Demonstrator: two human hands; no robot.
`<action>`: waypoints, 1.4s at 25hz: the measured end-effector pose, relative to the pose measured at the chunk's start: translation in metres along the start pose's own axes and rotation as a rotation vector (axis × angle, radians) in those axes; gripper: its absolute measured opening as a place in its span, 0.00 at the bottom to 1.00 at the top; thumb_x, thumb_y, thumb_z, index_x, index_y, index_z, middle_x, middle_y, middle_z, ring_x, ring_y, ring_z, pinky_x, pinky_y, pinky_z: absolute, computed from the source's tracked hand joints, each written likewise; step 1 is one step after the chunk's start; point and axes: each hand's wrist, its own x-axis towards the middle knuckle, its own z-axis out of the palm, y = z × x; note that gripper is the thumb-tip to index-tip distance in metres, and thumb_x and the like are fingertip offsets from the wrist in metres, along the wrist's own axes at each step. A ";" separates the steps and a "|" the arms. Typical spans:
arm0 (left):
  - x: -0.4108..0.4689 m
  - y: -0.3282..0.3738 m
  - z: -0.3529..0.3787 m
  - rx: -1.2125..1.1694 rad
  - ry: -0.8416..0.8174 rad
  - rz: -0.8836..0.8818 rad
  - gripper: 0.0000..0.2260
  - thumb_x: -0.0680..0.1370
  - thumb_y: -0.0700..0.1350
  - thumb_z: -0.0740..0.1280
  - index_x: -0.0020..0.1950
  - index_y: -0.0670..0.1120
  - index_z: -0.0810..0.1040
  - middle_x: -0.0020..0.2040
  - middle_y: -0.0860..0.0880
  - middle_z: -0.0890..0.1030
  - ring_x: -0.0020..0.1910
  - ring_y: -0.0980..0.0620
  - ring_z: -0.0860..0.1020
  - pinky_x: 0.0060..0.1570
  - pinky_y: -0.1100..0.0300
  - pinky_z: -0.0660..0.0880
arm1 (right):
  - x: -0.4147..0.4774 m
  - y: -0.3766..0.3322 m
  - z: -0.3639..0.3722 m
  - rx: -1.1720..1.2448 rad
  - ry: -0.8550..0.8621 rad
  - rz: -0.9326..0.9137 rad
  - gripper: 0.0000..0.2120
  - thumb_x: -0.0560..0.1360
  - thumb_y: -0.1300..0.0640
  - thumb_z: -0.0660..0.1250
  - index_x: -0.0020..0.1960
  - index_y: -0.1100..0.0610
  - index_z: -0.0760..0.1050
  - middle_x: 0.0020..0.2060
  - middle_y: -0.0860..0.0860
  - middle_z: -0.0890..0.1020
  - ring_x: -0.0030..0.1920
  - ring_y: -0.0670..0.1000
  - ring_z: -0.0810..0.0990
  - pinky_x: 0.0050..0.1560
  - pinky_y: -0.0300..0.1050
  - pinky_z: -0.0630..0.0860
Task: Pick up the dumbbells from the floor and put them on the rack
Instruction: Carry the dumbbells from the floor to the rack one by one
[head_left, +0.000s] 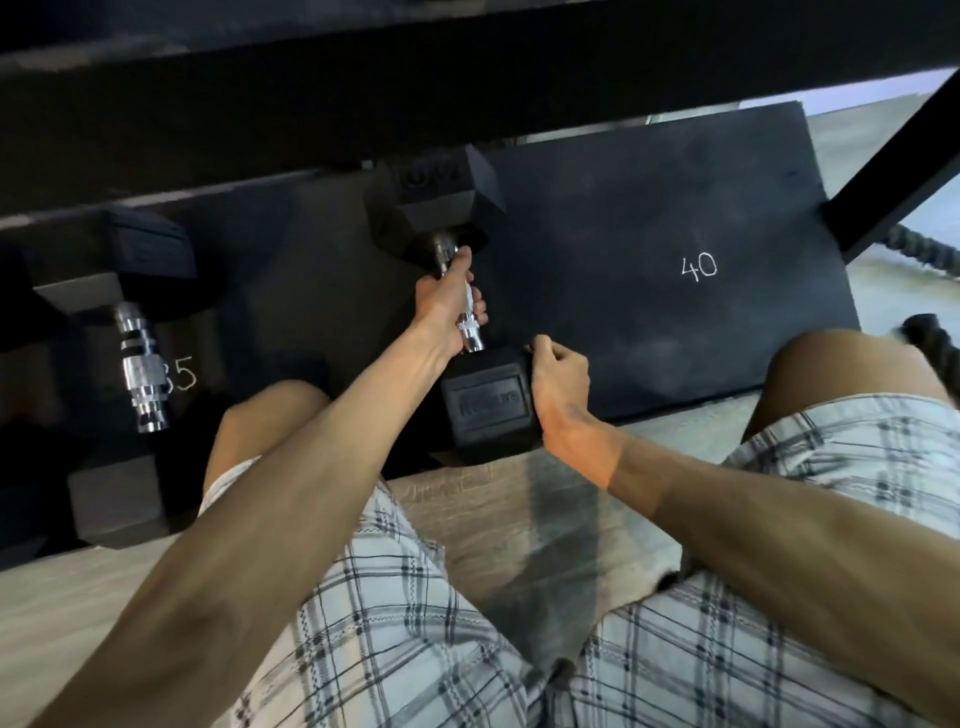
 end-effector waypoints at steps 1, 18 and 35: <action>0.002 0.000 -0.004 -0.008 0.004 0.000 0.16 0.78 0.52 0.69 0.38 0.45 0.69 0.25 0.49 0.67 0.21 0.54 0.66 0.21 0.62 0.63 | -0.001 -0.004 0.003 -0.021 0.020 -0.009 0.17 0.74 0.49 0.60 0.41 0.61 0.79 0.34 0.52 0.81 0.38 0.51 0.78 0.47 0.56 0.78; -0.045 -0.013 -0.011 0.959 0.175 0.268 0.23 0.80 0.41 0.63 0.73 0.38 0.62 0.67 0.39 0.71 0.65 0.42 0.72 0.66 0.55 0.70 | 0.003 -0.033 -0.038 -0.677 -0.276 -0.211 0.12 0.80 0.55 0.58 0.58 0.59 0.75 0.53 0.60 0.82 0.56 0.62 0.79 0.54 0.50 0.74; -0.359 0.054 0.166 2.016 -1.043 -0.015 0.13 0.81 0.47 0.58 0.60 0.43 0.76 0.60 0.43 0.79 0.58 0.43 0.77 0.53 0.57 0.71 | -0.263 -0.150 -0.356 -0.614 -0.142 0.404 0.15 0.80 0.59 0.56 0.59 0.66 0.75 0.59 0.63 0.79 0.59 0.64 0.77 0.55 0.50 0.73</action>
